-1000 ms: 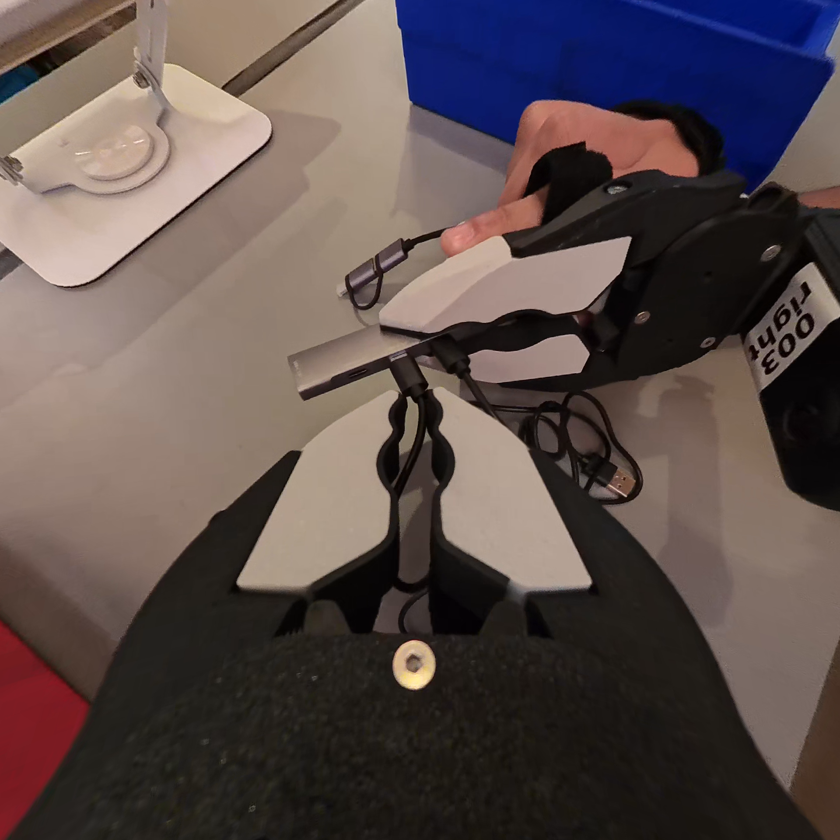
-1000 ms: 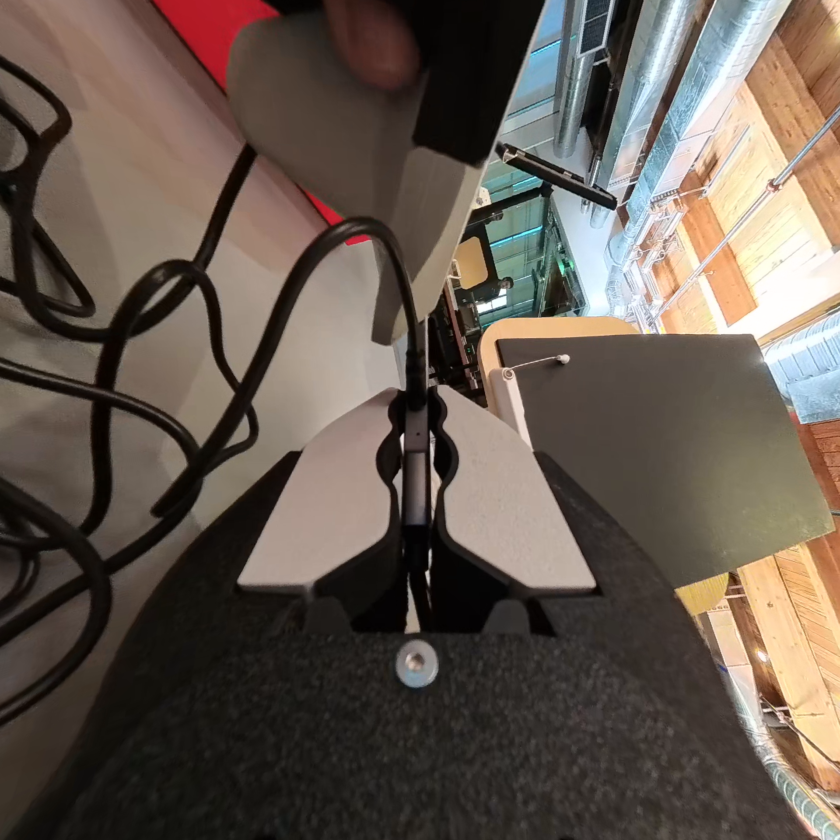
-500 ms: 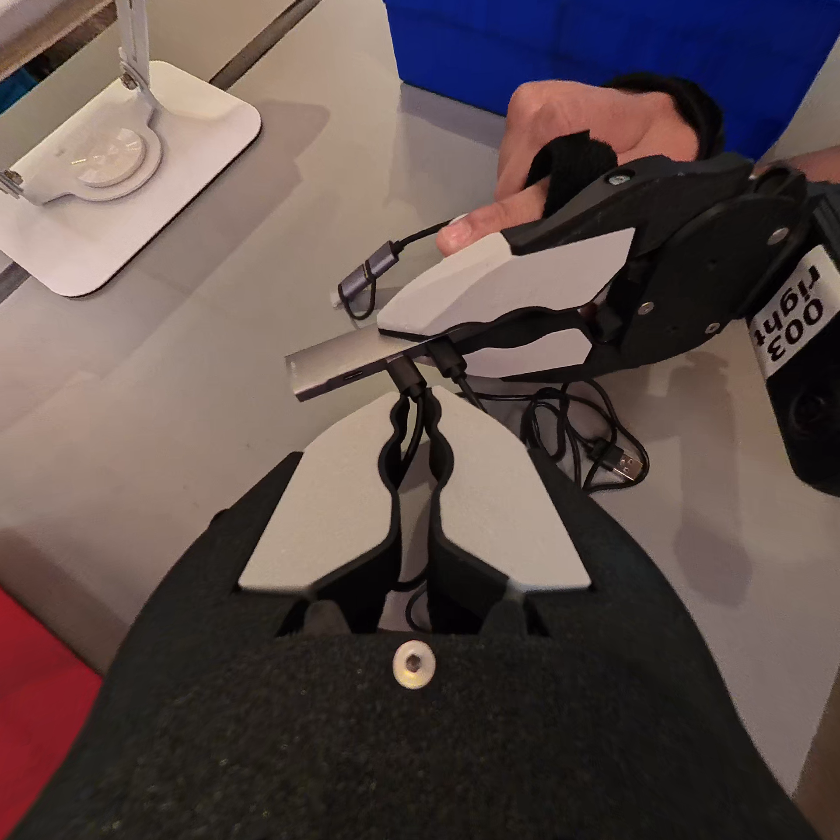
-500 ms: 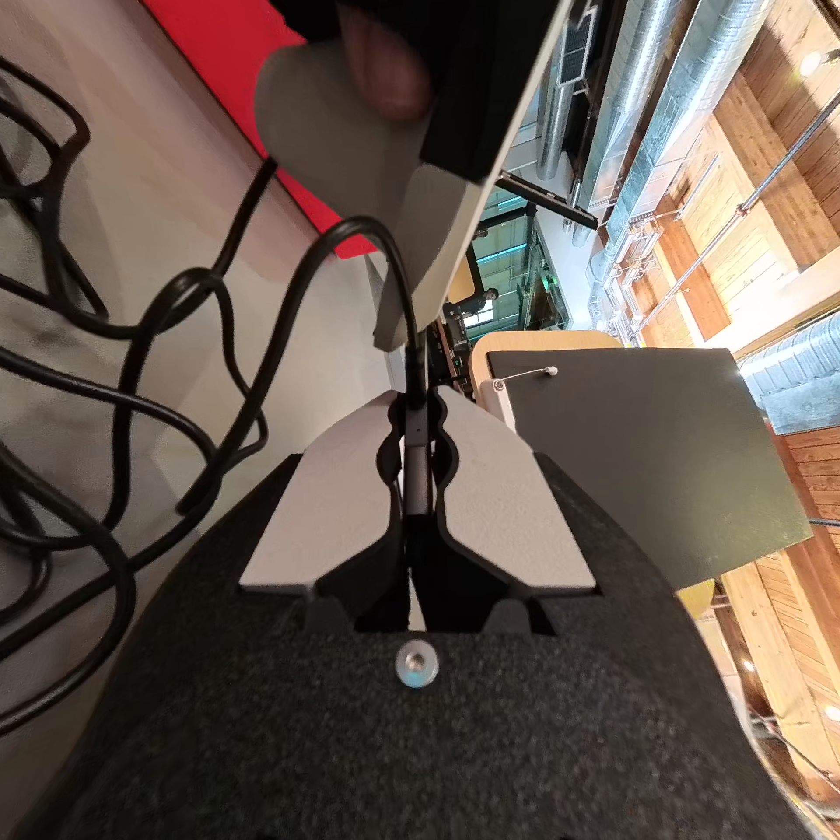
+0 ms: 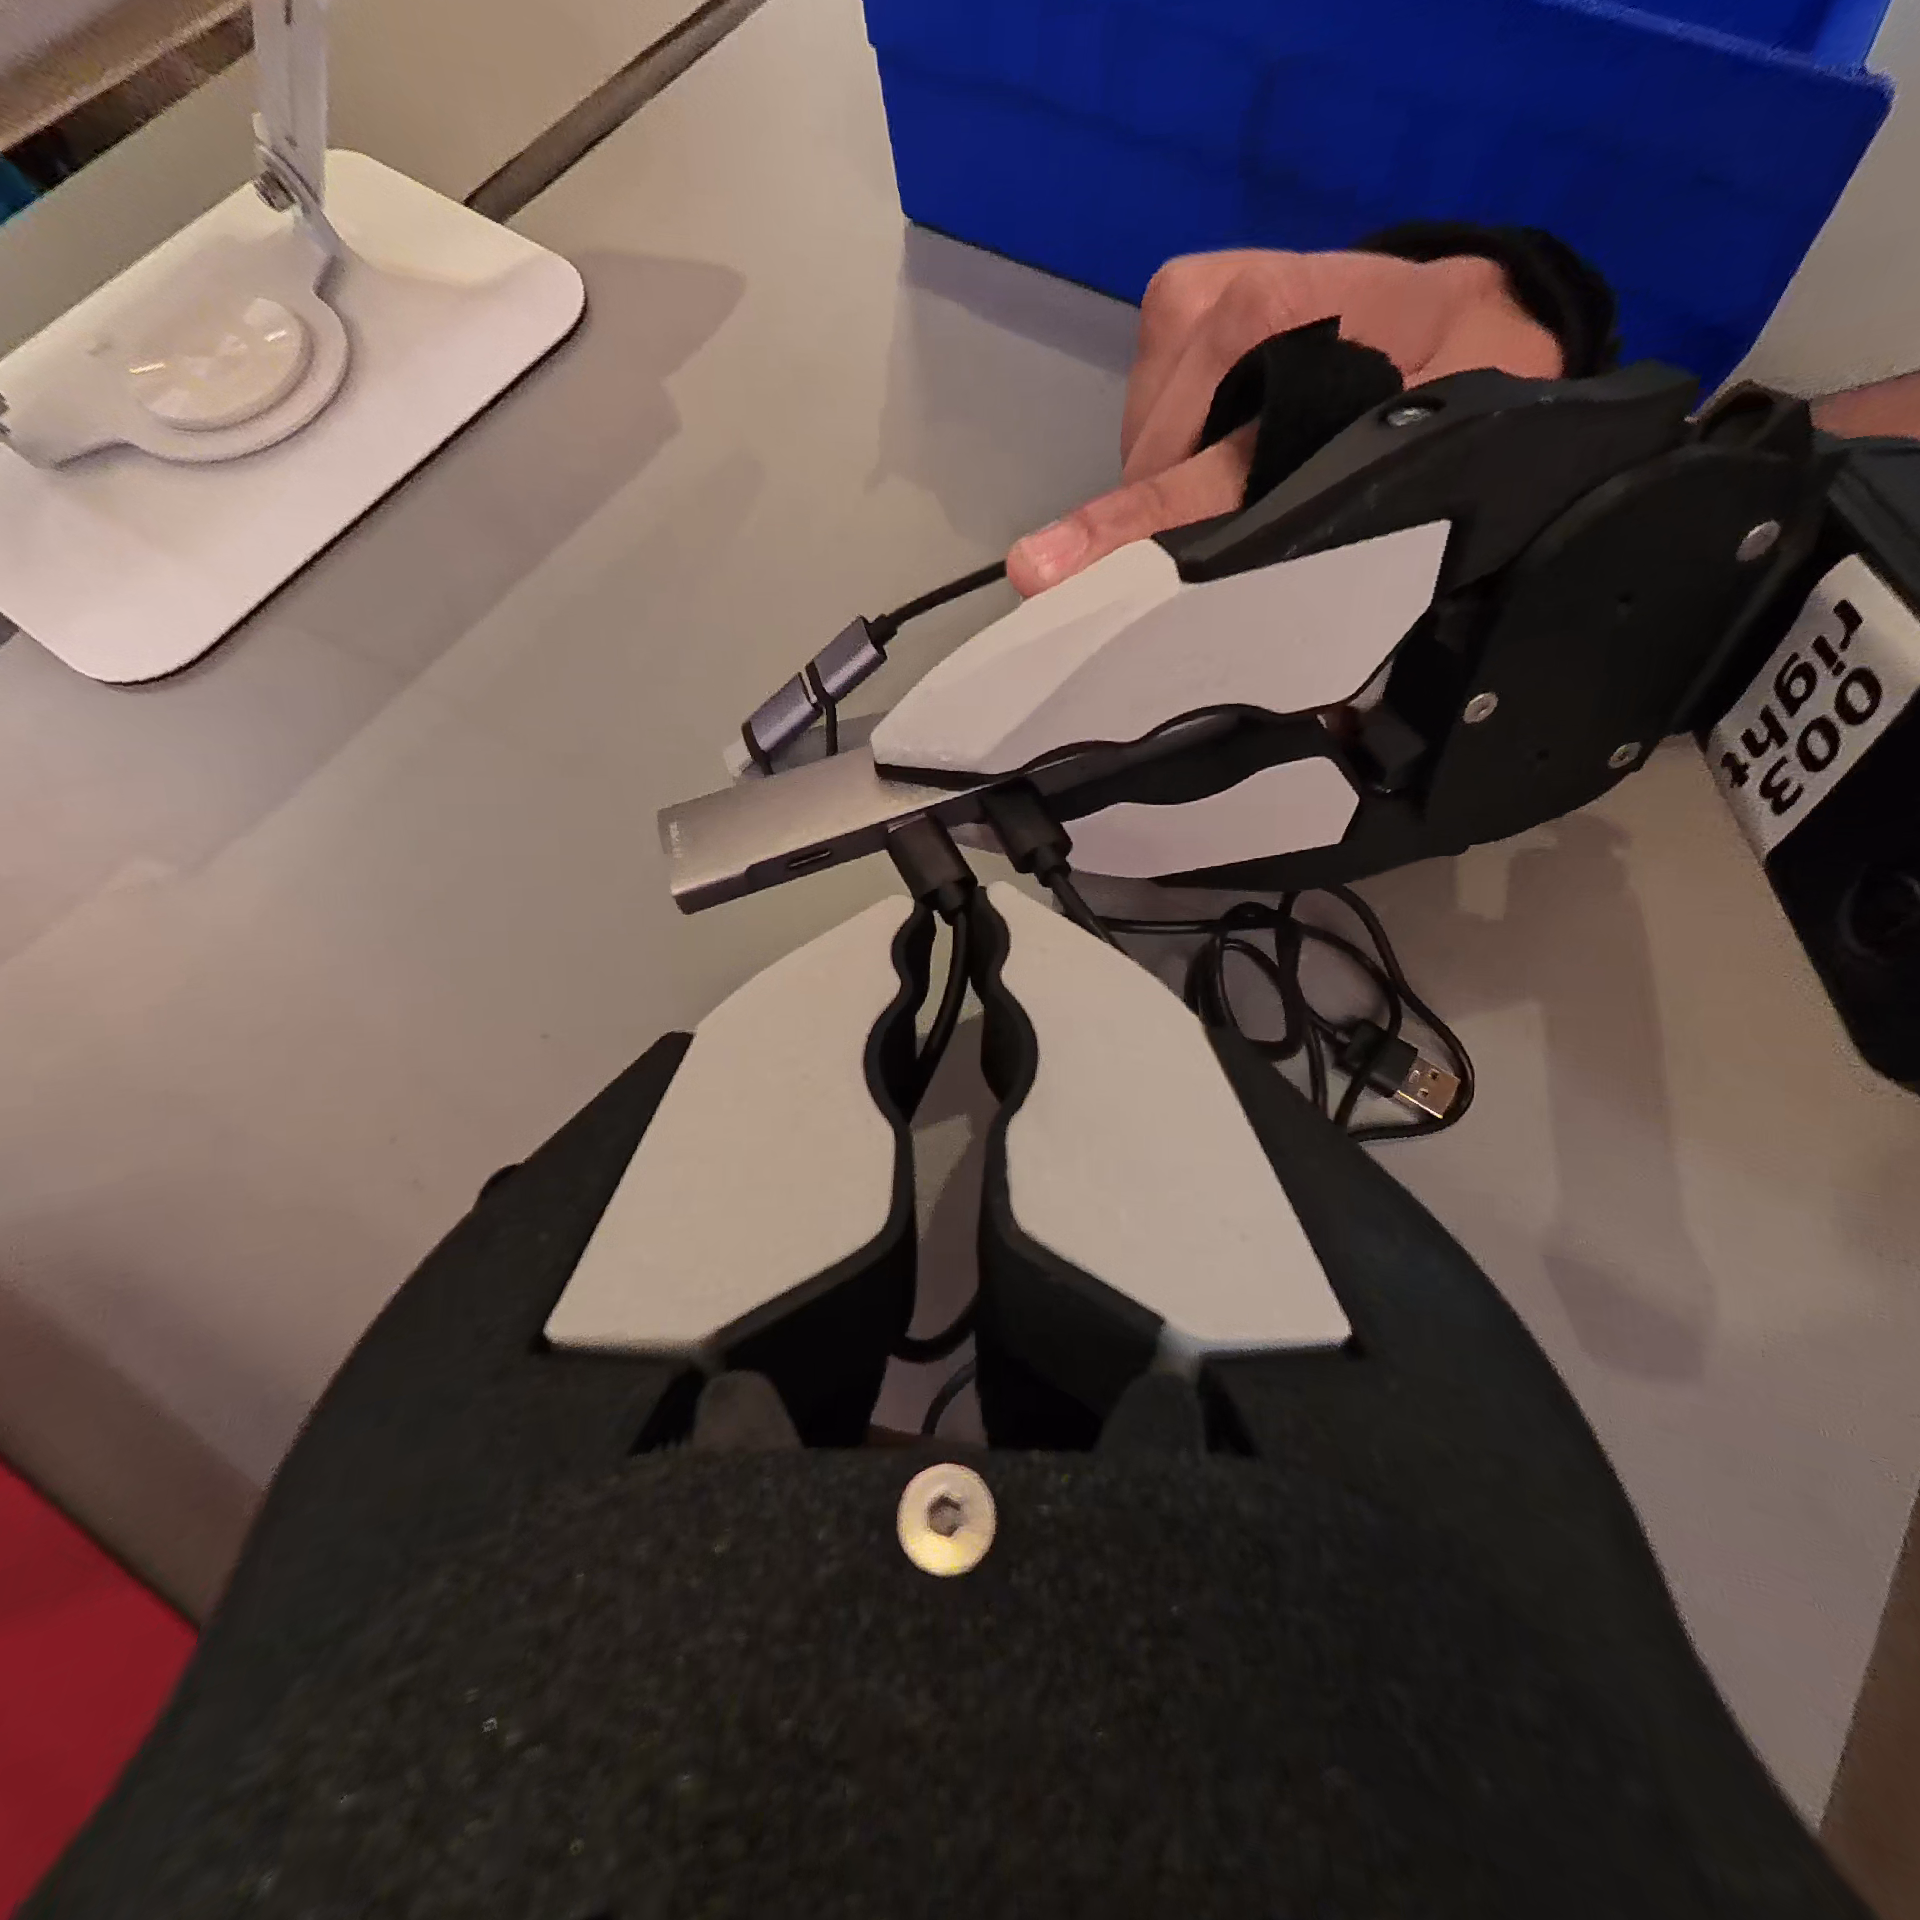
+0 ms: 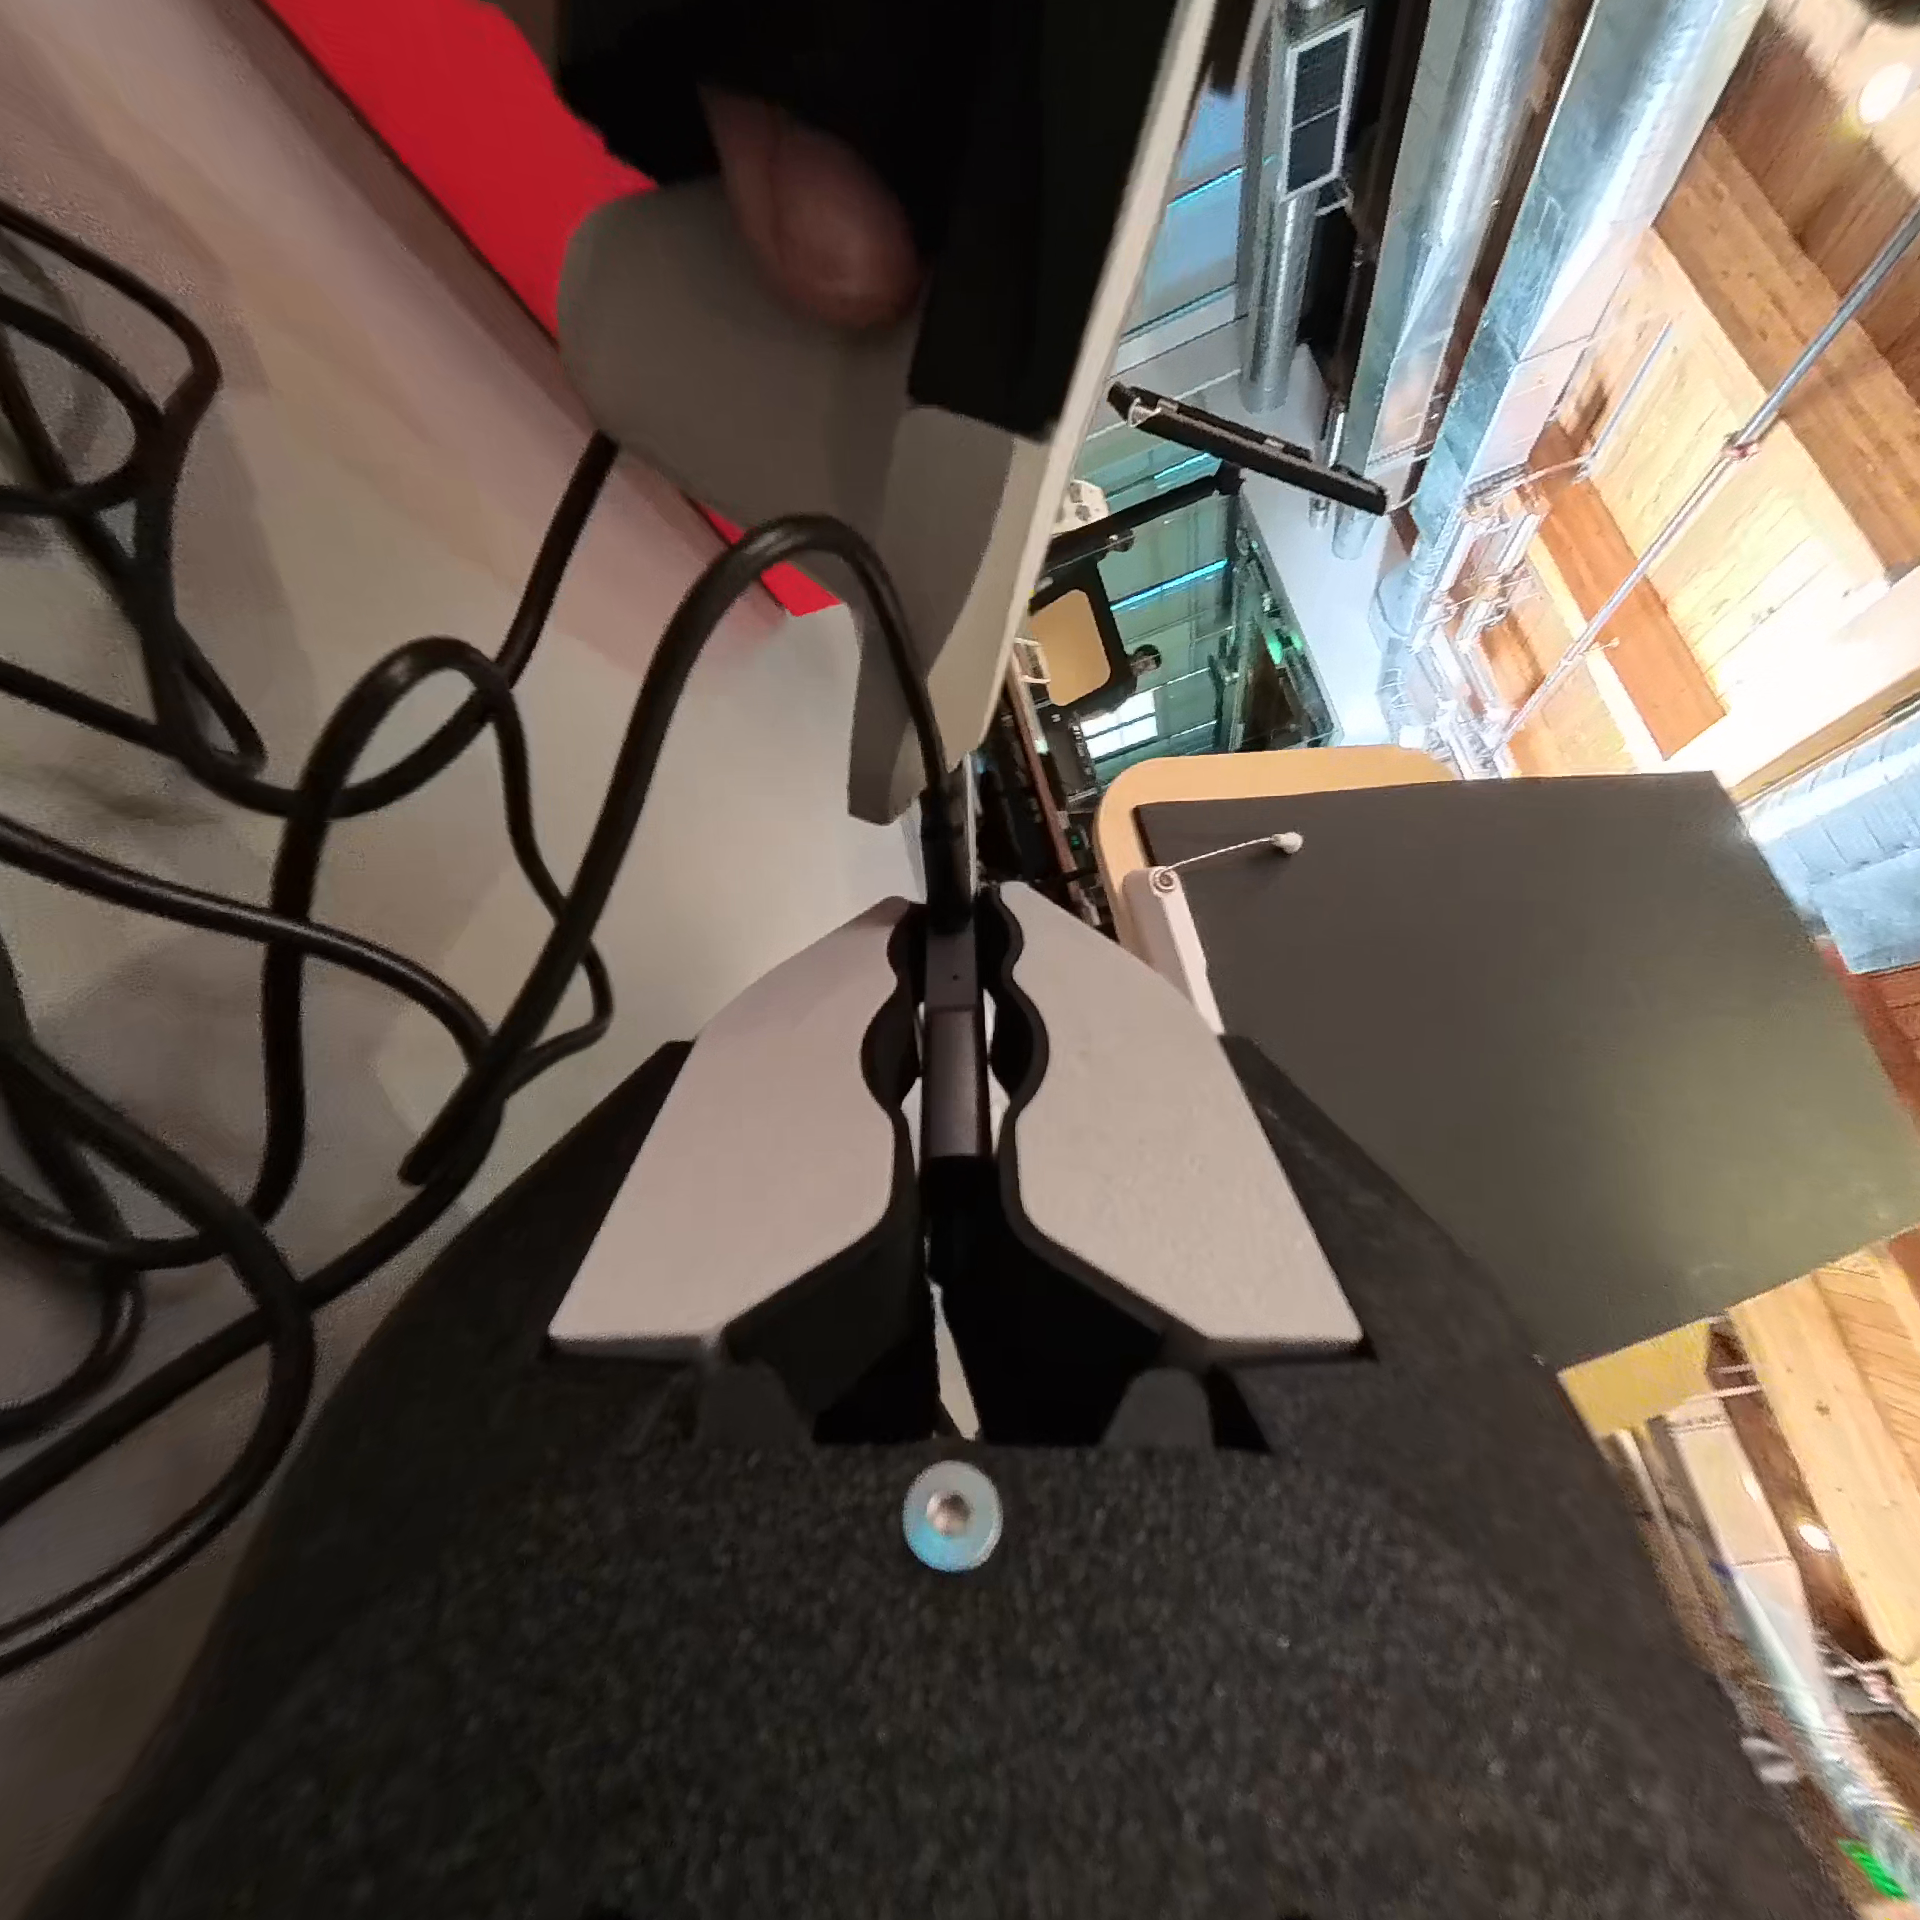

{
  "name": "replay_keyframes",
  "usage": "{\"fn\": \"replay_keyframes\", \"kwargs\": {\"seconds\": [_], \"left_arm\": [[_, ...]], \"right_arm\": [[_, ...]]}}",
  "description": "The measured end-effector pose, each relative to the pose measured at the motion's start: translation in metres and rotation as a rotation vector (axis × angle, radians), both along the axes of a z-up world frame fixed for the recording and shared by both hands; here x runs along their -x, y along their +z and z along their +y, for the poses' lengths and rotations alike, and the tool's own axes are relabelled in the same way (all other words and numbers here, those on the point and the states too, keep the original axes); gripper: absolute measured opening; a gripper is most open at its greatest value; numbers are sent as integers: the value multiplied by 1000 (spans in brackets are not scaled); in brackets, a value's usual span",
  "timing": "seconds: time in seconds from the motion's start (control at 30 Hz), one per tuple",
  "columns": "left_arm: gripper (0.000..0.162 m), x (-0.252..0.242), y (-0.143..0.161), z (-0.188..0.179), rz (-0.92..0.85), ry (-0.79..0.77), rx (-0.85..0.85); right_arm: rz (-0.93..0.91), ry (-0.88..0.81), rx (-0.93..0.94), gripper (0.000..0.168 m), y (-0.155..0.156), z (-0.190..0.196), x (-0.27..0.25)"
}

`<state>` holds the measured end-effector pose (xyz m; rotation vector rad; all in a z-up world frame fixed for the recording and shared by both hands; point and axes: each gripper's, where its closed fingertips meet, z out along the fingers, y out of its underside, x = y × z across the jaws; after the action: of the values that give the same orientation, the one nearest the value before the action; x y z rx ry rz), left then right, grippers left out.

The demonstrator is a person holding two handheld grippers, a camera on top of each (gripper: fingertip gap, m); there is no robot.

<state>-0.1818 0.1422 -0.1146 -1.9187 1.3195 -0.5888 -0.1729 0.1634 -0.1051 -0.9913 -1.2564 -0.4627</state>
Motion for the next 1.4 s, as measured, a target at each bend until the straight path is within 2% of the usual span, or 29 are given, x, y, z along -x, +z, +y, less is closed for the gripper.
{"fn": "replay_keyframes", "kwargs": {"seconds": [0.27, 0.4, 0.5, 0.6, 0.67, 0.77, 0.83, 0.93, 1.03, 1.13, 1.23, 1.33, 1.4], "left_arm": [[6, 1, 0, 0, 4, -12, -14], [7, 1, -3, 1, -29, 25, 48], [23, 25, 14, -7, -47, 141, 43], [30, 71, 27, -38, -117, 285, -19], [34, 94, 6, -73, -164, 363, 8], [31, 104, -35, -119, -240, 426, 81], [31, 100, -34, -132, -212, 382, 137], [31, 98, -19, -128, -276, 361, 65], [31, 100, -24, -133, -248, 330, 86], [31, 104, -17, -133, -250, 331, 46], [28, 107, -13, -132, -249, 329, 6], [28, 105, -13, -134, -256, 310, 29], [28, 102, -13, -137, -266, 299, 48]], "right_arm": [[1, 14, -18, 8, 0, -1, 1], [-34, 9, -34, 10, -4, 3, 0], [-20, 30, -22, 10, -3, 0, 2], [-42, 38, -32, 10, -5, 0, 5], [-53, 39, -35, 10, -6, 0, 7], [-74, 34, -46, 10, -8, -1, 7], [-70, 30, -43, 10, -8, -1, 6], [-24, 11, -22, 10, 0, 2, 4], [51, -61, 65, 10, 37, 17, -4], [160, -120, 130, 10, 122, 31, -26], [167, -203, 111, 10, 208, 44, -66], [80, -351, 20, 10, 279, 58, -124], [1, -456, -25, 10, 311, 65, -167]]}}
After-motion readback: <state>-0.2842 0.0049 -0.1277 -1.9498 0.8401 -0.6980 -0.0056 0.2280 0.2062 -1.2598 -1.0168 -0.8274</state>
